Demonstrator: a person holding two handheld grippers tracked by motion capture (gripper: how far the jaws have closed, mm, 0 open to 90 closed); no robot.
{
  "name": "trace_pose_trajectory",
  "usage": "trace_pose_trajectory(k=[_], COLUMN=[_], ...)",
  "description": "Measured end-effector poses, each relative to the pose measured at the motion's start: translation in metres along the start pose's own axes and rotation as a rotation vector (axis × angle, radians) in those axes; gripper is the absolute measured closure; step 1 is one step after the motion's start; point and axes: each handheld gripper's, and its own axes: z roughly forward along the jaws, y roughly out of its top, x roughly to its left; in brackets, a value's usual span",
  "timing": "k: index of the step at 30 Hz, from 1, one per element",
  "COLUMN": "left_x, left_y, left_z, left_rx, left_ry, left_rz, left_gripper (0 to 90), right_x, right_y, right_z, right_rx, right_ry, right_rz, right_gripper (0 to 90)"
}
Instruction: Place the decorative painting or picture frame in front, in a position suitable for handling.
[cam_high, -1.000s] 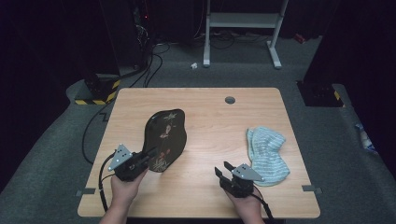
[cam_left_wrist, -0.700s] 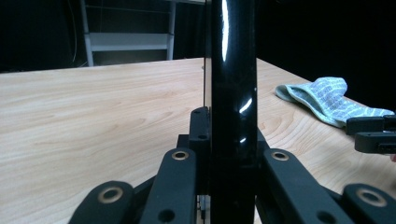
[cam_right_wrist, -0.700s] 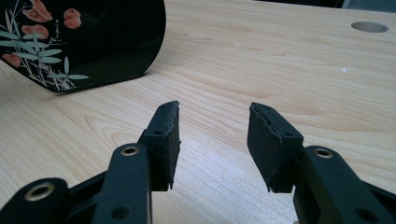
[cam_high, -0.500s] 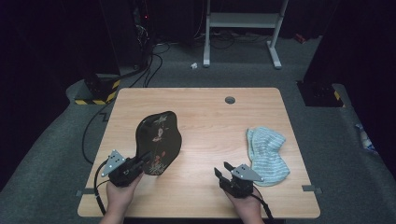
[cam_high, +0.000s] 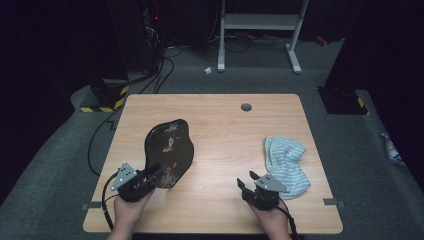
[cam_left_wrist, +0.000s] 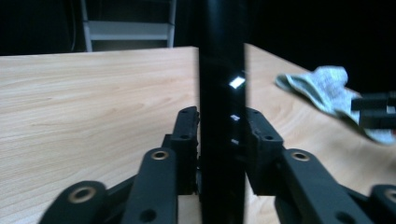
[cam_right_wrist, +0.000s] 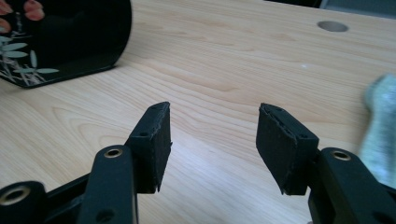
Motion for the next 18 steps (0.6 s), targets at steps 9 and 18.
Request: trace_pose_trajectory(k=[9, 18], left_x=[0.0, -0.014], left_y=[-0.013, -0.011], left_z=[-0.008, -0.002], left_rx=[0.016, -0.011], left_ry=[-0.009, 0.044], left_rz=[-0.028, -0.038], left_gripper=[75.8, 80.9], right_x=[-0.029, -0.024], right_y=[-0.013, -0.012], right_z=[-0.024, -0.023], right_rx=[0.012, -0.003], right_ry=[-0.065, -0.056], right_rz=[0.042, 0.048], right_gripper=[44.6, 44.9])
